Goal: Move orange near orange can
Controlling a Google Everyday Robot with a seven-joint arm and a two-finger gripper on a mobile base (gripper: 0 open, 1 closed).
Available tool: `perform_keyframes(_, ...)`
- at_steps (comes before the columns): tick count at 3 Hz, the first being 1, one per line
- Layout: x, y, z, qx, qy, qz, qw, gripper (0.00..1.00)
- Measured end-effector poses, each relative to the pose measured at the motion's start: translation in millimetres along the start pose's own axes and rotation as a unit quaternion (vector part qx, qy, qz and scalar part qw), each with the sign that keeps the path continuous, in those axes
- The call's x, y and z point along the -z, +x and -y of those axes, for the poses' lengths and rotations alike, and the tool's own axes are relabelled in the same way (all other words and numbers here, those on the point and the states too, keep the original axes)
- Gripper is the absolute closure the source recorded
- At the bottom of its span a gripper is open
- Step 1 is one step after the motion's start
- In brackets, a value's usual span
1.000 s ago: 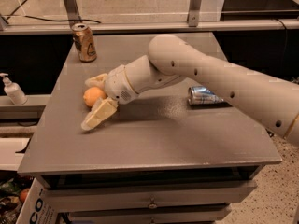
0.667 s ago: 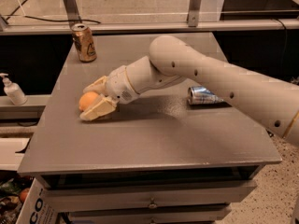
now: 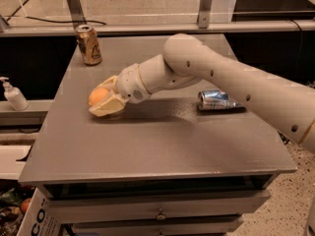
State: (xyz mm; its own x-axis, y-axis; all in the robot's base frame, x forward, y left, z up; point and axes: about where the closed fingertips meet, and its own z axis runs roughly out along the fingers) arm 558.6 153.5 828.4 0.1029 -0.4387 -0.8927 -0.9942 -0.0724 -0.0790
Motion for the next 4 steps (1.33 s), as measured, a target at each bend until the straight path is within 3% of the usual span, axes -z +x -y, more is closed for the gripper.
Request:
perform_keyframes(1, 29, 1, 32, -0.02, 0.034, 0.004, 0.9992, 1.0)
perform_keyframes(3, 27, -3, 43, -0.009, 0.046, 0.003, 0.9989, 1.0)
perform_keyframes(4, 37, -10, 74, 0.009, 0.083, -0.004, 0.9965, 1.0)
